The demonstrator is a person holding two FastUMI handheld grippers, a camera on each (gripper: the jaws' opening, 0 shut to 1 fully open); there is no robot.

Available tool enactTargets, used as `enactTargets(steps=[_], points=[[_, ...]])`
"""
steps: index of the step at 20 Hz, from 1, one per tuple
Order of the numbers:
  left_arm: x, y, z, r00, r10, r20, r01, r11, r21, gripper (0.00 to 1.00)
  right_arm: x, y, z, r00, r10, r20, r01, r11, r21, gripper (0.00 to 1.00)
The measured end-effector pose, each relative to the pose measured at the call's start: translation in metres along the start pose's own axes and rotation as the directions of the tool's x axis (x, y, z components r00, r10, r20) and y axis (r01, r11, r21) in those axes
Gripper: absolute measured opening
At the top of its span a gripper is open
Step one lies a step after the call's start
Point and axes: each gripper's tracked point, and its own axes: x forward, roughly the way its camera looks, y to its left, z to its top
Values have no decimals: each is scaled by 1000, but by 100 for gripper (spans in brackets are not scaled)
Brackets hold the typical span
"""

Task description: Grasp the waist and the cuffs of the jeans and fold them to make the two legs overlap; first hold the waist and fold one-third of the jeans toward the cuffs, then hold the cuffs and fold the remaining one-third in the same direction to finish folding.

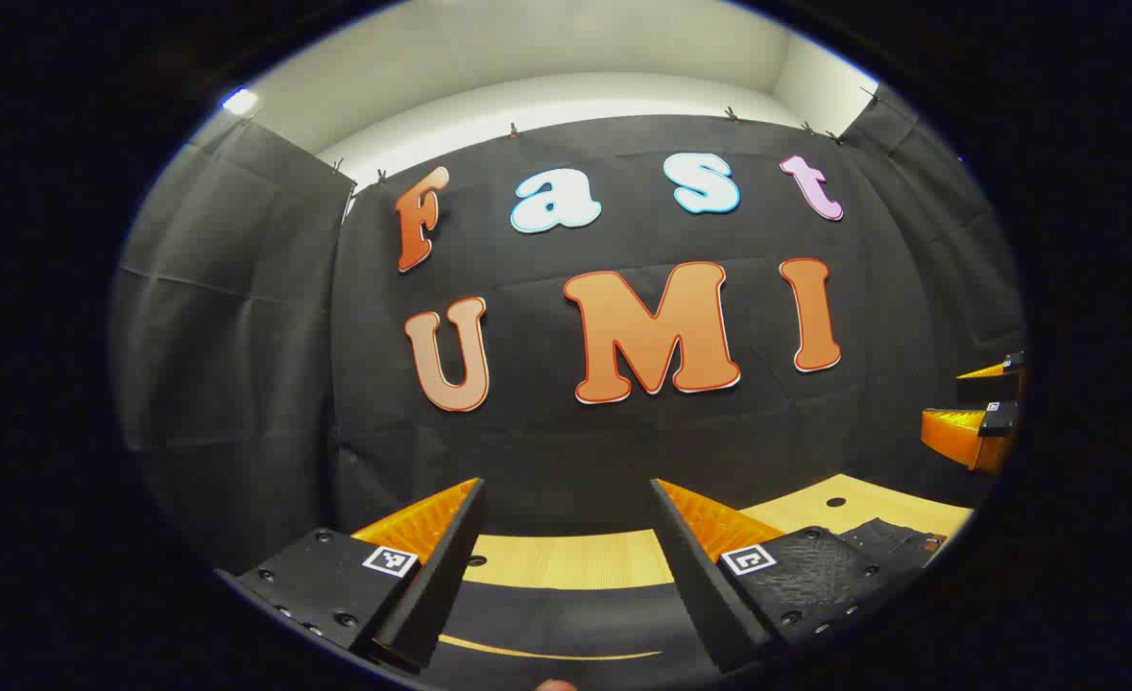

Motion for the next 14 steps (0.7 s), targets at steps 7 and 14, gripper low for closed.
enactTargets(steps=[7, 14], points=[[17, 38, -8, 1000, -21, -3, 21, 1000, -7, 99, 8, 16, -6, 997, -76, -23, 76, 997, -23, 99], [27, 38, -18, 998, -58, -29, 57, 998, -28, 99, 6, 14, -11, 992, -120, -40, 118, 992, -37, 98]])
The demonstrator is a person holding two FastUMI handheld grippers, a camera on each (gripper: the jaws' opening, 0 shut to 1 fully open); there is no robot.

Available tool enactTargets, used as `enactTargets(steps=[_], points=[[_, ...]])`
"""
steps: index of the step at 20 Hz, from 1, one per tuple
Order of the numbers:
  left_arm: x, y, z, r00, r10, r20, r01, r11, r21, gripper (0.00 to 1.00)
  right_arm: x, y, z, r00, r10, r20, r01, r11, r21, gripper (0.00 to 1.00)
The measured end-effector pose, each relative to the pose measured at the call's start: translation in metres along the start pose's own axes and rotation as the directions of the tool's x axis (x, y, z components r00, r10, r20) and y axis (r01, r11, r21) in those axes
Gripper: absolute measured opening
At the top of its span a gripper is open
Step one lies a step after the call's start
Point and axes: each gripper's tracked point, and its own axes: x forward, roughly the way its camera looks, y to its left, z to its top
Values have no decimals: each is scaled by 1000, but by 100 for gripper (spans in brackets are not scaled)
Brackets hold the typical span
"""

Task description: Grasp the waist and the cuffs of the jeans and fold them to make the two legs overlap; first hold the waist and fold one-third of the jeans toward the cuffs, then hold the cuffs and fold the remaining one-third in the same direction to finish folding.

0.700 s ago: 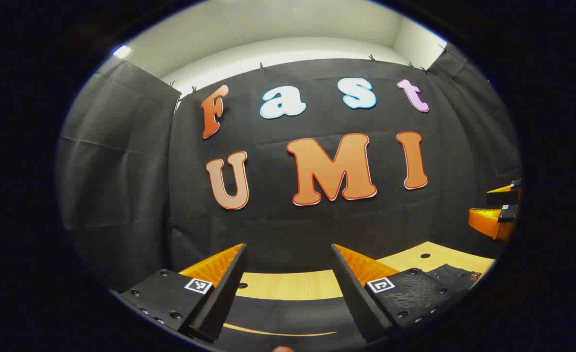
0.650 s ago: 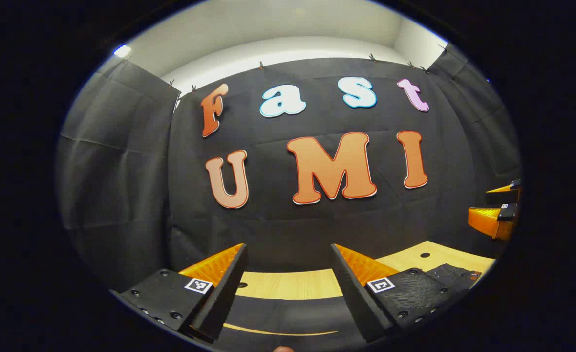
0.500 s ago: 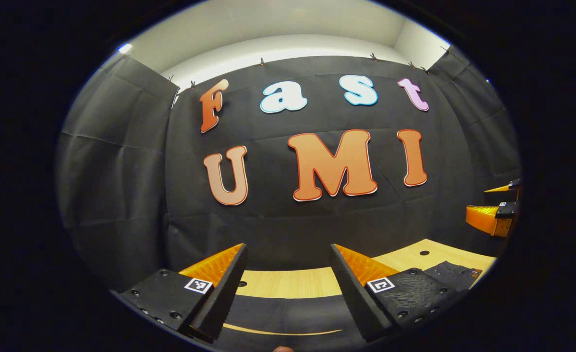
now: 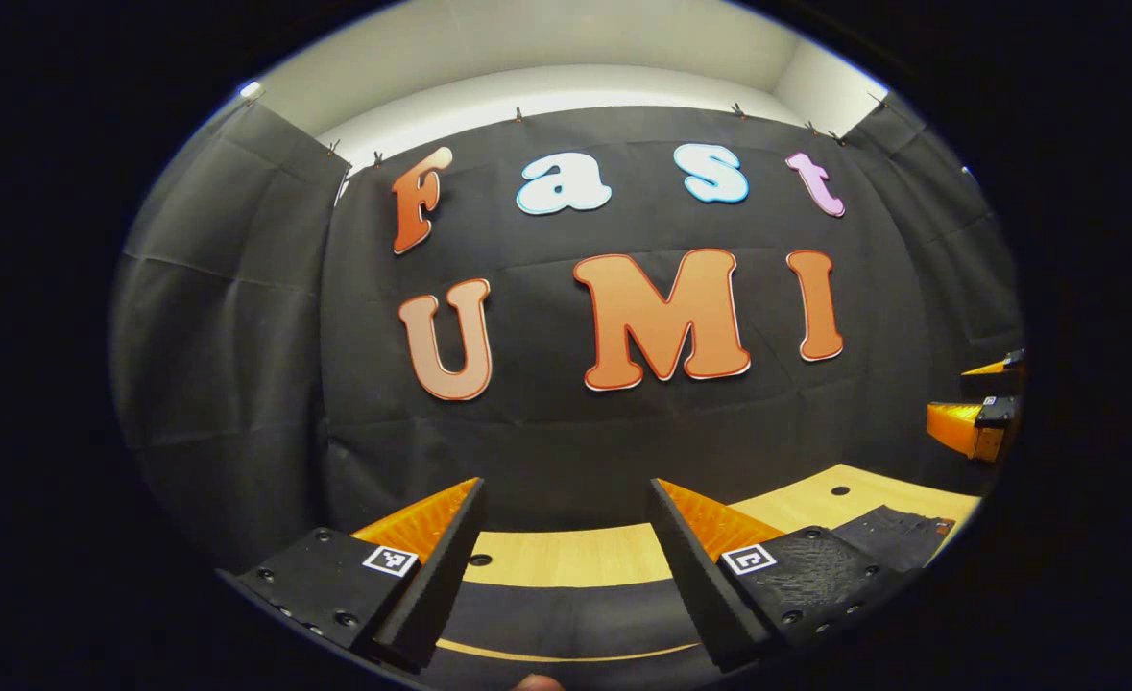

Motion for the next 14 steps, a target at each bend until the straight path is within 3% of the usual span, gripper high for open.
enactTargets(steps=[6, 14], points=[[-1, 5, -19, 996, 44, -76, -43, 999, 3, 99, 3, -22, -13, 999, -33, -38, 33, 999, 2, 99], [-9, 78, -57, 955, 210, -208, -207, 978, 39, 99, 12, -58, -50, 980, -98, -172, 98, 995, -6, 99]])
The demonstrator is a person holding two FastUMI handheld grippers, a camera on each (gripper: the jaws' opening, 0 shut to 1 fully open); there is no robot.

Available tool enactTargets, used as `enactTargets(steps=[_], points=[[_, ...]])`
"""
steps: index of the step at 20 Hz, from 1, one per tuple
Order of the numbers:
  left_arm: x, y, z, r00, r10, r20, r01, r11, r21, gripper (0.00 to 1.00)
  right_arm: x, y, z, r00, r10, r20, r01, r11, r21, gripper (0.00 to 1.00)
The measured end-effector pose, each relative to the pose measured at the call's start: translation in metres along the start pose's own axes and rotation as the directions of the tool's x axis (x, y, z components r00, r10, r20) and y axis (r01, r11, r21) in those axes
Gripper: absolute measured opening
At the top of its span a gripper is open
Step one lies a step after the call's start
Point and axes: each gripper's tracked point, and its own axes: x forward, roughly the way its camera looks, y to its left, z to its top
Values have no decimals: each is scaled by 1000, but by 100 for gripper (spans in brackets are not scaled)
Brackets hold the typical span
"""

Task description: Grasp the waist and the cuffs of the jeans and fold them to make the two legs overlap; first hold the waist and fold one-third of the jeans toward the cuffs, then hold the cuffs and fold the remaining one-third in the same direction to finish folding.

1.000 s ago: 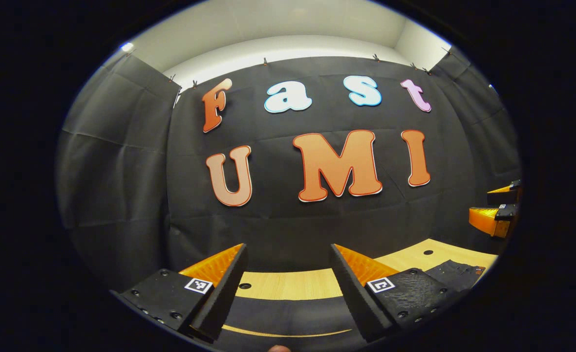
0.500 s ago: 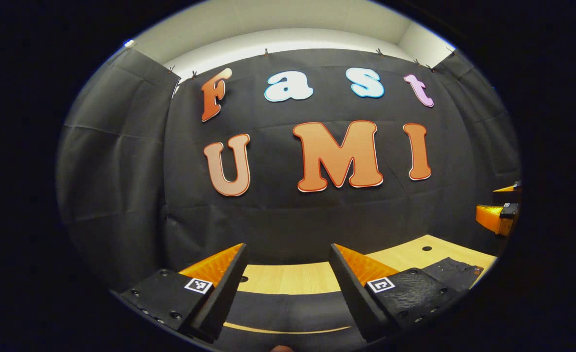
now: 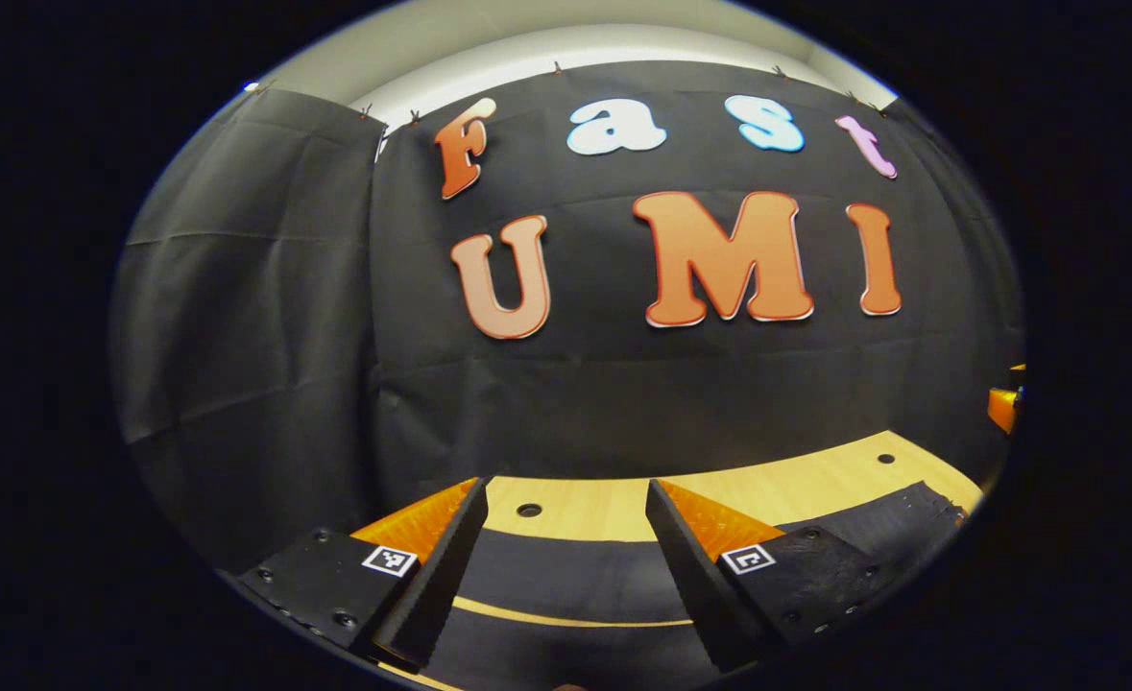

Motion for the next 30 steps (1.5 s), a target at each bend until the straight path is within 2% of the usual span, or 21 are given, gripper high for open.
enactTargets(steps=[3, 6, 9, 13, 17, 20, 22, 24, 27, 30], points=[[6, 37, -22, 995, 70, -71, -71, 997, -2, 99, 7, -10, -20, 995, -39, -89, 42, 999, 30, 99], [12, 73, -55, 975, 120, -186, -126, 992, -18, 99, 8, -11, -42, 982, -46, -185, 65, 993, 99, 99], [18, 99, -107, 933, 133, -334, -158, 986, -50, 99, 7, -13, -70, 956, -67, -285, 125, 974, 190, 99], [23, 126, -154, 878, 99, -468, -161, 982, -96, 99, 0, -25, -98, 918, -141, -370, 230, 951, 208, 99], [30, 151, -199, 792, 81, -605, -181, 978, -106, 100, -10, -37, -134, 845, -165, -509, 332, 907, 257, 99], [32, 153, -230, 706, 48, -707, -203, 969, -138, 100, -13, -50, -160, 780, -156, -606, 400, 869, 291, 99], [32, 157, -235, 648, 55, -760, -243, 960, -139, 100, -11, -53, -181, 737, -125, -664, 432, 843, 320, 98], [34, 158, -239, 607, 58, -792, -278, 950, -144, 100, -6, -53, -197, 706, -92, -702, 453, 821, 348, 99], [29, 161, -253, 544, 49, -838, -312, 938, -147, 100, 2, -56, -217, 668, -72, -741, 460, 822, 335, 99], [20, 164, -276, 447, 37, -894, -365, 920, -145, 100, 7, -60, -231, 622, -46, -782, 472, 819, 327, 99]])
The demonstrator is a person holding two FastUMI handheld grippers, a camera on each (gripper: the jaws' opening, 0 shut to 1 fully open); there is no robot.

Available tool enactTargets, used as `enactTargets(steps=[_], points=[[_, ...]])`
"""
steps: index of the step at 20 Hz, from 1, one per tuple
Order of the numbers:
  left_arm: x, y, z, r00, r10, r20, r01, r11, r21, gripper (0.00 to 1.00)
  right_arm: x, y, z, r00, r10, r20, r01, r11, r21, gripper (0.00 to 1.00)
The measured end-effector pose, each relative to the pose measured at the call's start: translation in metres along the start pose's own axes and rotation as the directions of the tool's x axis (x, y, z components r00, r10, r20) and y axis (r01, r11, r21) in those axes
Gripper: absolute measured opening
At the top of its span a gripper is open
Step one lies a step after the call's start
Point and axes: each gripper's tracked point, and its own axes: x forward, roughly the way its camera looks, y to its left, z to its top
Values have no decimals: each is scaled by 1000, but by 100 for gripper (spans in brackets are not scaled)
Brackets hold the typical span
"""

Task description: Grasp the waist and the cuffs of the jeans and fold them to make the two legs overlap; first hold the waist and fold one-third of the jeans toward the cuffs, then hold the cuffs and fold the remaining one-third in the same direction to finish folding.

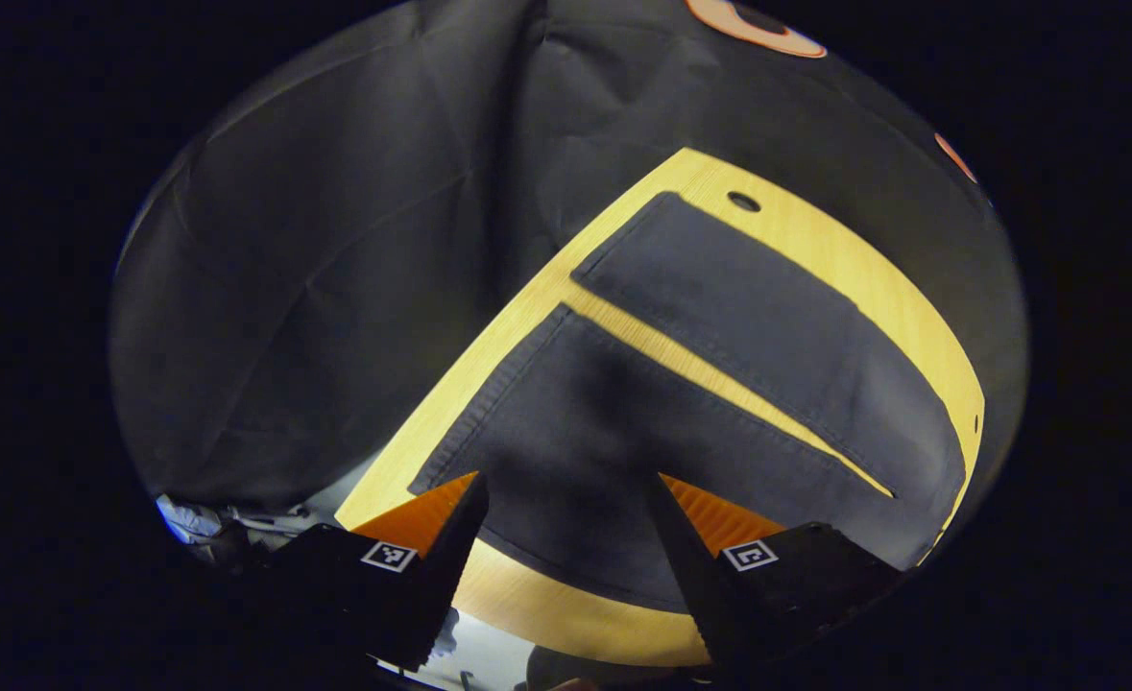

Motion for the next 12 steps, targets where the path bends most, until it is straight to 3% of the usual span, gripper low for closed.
enactTargets(steps=[3, 8, 12], points=[[6, 7, -10, 994, 45, -103, -50, 997, -53, 100, 14, -13, -5, 997, -17, -75, 18, 1000, 12, 99], [16, 11, -25, 957, 13, -290, -82, 970, -228, 100, 37, -29, -15, 981, -31, -191, 42, 998, 50, 99], [18, 16, -22, 940, -12, -340, -108, 937, -331, 98, 49, -34, -19, 968, -22, -250, 56, 990, 131, 98]])
